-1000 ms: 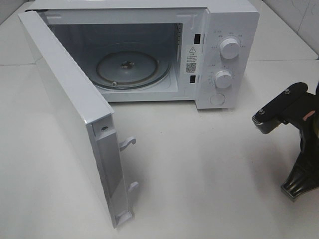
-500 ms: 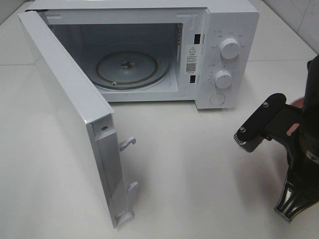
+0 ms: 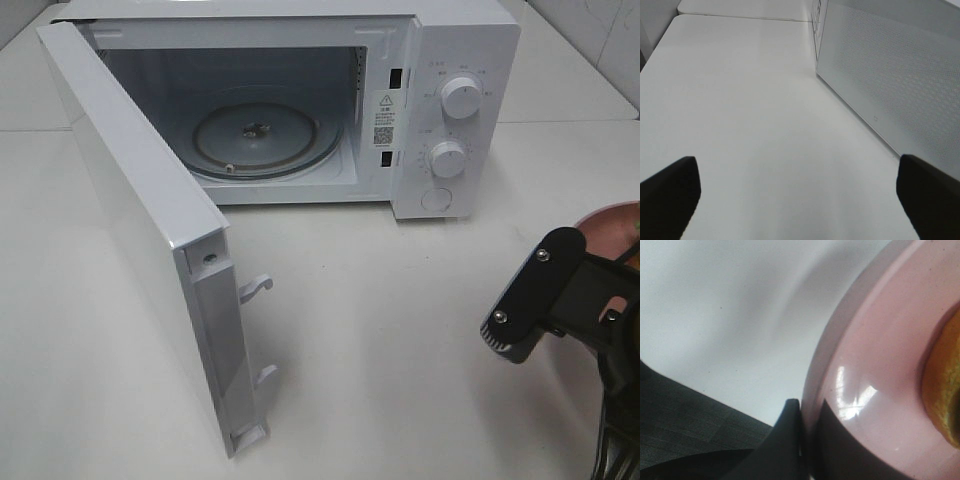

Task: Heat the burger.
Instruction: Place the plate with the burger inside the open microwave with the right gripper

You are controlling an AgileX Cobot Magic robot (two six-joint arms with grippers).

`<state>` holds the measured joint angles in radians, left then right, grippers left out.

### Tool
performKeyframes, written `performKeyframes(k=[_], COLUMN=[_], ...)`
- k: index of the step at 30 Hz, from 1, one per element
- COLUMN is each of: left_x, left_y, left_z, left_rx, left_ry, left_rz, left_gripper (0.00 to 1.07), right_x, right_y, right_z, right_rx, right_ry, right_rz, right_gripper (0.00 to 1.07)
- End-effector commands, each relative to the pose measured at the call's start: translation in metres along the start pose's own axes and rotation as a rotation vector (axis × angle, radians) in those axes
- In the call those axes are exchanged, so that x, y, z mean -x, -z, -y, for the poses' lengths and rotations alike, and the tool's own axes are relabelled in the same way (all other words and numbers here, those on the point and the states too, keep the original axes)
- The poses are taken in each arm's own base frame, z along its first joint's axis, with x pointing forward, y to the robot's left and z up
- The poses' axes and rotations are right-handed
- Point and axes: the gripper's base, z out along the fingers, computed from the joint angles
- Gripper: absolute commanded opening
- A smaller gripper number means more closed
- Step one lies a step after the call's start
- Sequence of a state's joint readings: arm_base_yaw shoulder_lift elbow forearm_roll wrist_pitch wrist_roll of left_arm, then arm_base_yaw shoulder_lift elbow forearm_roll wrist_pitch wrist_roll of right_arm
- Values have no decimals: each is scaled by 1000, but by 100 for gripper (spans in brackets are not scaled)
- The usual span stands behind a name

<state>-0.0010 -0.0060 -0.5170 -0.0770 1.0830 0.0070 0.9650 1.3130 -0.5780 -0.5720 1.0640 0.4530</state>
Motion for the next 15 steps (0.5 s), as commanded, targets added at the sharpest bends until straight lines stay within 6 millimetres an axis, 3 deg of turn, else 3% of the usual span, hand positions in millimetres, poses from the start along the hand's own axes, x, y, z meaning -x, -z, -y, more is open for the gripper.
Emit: performKeyframes(k=[1,15], left_x=[0,0], left_y=[2,2], left_z=[1,1], left_rx=[-13,-13], left_ry=[8,8], left_rz=[30,30], left_gripper=[100,100], right_x=[-2,1], right_y=[1,1], right_z=[5,4], right_rx=[-56,-42], right_ry=[9,148], right_rz=[-4,29], right_gripper=[0,0])
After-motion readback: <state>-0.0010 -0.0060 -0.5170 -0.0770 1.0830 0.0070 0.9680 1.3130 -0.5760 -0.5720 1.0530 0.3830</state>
